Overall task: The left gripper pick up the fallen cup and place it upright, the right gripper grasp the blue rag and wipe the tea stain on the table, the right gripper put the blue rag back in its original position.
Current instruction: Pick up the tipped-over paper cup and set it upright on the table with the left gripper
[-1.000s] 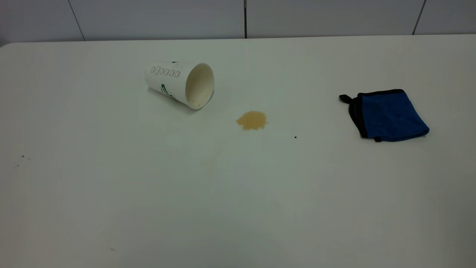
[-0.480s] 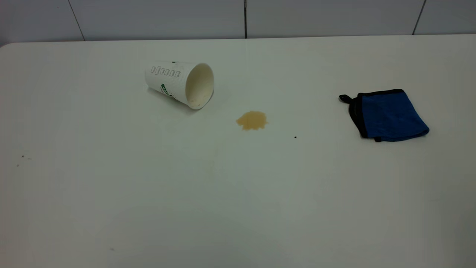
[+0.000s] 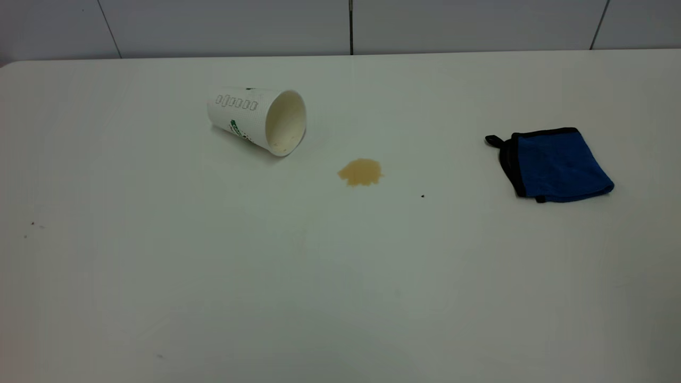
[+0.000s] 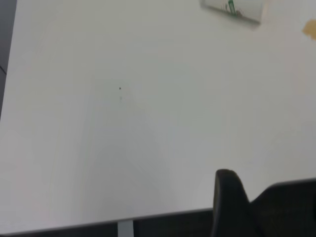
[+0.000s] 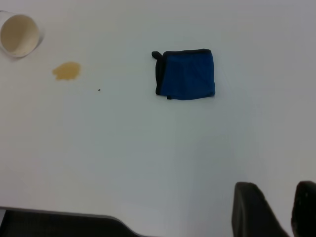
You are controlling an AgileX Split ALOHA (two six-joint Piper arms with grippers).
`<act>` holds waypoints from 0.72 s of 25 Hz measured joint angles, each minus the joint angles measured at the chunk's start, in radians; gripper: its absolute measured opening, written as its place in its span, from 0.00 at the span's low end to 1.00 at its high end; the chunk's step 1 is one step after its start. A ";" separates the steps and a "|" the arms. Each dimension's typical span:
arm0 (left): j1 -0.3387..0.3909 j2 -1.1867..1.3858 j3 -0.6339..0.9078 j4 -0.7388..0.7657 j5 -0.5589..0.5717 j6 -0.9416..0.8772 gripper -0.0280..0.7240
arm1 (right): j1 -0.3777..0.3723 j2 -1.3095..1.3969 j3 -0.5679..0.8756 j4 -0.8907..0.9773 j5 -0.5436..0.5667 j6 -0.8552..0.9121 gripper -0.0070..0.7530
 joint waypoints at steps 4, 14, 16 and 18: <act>0.000 0.096 -0.008 -0.020 -0.073 -0.018 0.68 | 0.000 0.000 0.000 0.000 0.000 0.000 0.32; 0.000 0.626 -0.008 -0.166 -0.387 0.199 0.82 | 0.000 0.000 0.000 0.000 0.000 -0.001 0.32; 0.000 0.728 -0.008 -0.224 -0.455 0.262 0.82 | 0.000 0.000 0.000 0.000 0.000 -0.001 0.32; 0.000 0.832 -0.017 -0.278 -0.497 0.316 0.82 | 0.000 0.000 0.000 0.000 0.000 -0.001 0.32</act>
